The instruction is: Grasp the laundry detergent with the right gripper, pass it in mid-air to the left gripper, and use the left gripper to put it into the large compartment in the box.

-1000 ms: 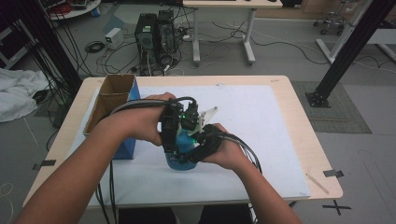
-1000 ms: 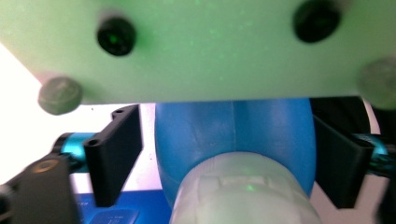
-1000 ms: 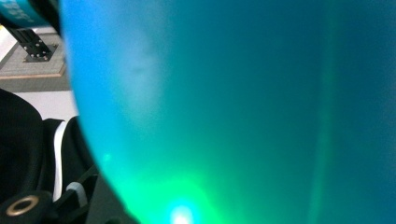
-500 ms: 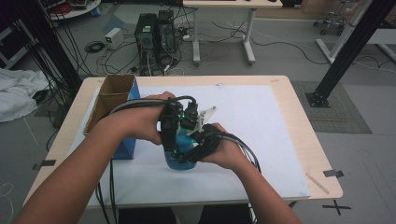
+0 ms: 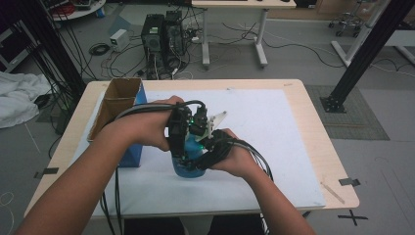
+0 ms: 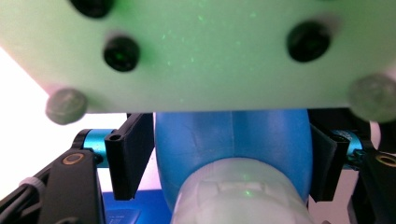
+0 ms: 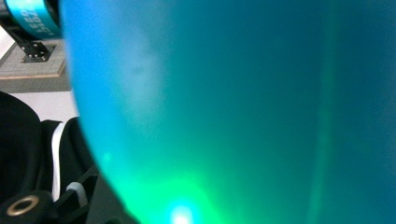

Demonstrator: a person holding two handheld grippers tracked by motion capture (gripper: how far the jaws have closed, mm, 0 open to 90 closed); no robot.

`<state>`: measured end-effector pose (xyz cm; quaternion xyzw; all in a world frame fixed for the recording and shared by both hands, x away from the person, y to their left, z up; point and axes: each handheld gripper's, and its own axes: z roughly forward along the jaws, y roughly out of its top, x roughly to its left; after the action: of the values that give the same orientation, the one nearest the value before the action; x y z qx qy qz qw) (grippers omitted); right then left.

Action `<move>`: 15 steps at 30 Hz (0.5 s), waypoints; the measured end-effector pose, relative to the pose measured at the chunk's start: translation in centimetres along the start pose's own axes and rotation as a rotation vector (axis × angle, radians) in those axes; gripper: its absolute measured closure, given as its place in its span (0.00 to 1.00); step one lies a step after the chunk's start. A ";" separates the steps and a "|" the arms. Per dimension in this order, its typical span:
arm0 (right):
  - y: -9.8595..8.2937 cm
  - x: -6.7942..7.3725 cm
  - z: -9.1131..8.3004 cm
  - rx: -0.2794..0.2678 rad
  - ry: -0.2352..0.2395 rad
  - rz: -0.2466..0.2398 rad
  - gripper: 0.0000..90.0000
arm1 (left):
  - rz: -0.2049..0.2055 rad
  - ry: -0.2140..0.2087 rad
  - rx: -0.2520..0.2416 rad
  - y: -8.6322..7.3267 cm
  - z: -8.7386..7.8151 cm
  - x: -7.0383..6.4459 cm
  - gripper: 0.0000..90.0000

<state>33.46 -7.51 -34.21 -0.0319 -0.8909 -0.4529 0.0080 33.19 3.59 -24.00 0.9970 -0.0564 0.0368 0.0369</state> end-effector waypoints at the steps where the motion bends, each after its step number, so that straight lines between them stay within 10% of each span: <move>1: 0.0 0.0 0.0 -0.001 0.000 0.000 0.52 | 0.001 0.002 0.001 0.0 0.0 0.0 0.32; 15: 0.0 0.0 0.0 -0.002 0.000 0.003 0.52 | -0.008 -0.009 0.000 0.0 0.0 -0.1 0.38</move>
<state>33.50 -7.52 -34.21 -0.0334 -0.8905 -0.4537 0.0086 33.12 3.58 -23.96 0.9974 -0.0525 0.0321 0.0368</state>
